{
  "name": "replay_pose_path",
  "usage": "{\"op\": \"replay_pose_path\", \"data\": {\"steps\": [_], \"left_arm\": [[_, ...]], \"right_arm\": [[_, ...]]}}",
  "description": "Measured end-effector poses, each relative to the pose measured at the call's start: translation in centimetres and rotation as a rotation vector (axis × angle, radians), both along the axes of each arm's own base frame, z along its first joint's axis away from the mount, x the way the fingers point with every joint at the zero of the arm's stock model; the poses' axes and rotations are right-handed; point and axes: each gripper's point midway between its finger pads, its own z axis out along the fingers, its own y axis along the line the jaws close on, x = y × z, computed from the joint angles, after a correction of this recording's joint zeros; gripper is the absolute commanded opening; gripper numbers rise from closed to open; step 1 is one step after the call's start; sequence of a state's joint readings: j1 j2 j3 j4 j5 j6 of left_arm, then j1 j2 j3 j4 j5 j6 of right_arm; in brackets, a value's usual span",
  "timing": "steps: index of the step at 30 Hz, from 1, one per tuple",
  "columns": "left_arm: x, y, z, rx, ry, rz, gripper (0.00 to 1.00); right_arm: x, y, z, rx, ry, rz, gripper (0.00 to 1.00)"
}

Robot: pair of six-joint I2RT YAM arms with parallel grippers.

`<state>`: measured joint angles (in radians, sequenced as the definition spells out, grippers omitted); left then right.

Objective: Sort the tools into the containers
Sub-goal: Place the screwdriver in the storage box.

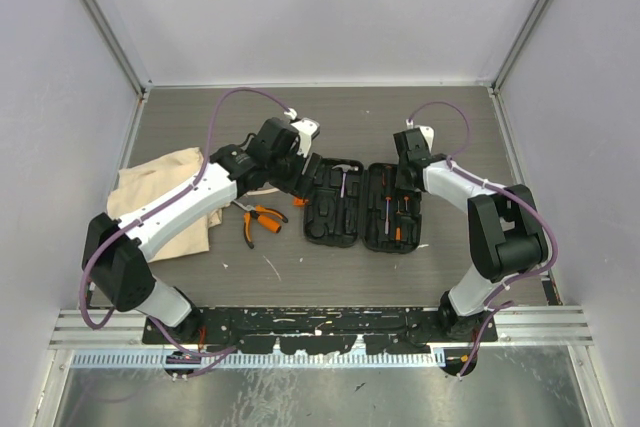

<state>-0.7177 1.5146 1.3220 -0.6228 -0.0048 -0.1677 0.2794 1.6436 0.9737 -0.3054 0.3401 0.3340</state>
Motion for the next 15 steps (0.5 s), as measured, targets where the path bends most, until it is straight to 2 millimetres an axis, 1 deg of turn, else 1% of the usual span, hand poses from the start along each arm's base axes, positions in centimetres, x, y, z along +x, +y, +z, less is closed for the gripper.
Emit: {"op": "replay_pose_path", "data": {"steps": [3,9,15], "left_arm": [[-0.03,-0.02,-0.05,0.0,0.002,-0.001,0.67],[-0.04,-0.02,-0.04,0.0,0.003,-0.002,0.67],[-0.11,-0.02,-0.11,0.001,0.006,-0.003,0.67]], "right_arm": [[0.05,0.03,0.07,0.001,-0.001,0.001,0.32],[-0.07,0.07,0.08,0.003,0.005,0.003,0.23],[-0.29,0.2,0.31,0.007,0.024,0.008,0.18]]}}
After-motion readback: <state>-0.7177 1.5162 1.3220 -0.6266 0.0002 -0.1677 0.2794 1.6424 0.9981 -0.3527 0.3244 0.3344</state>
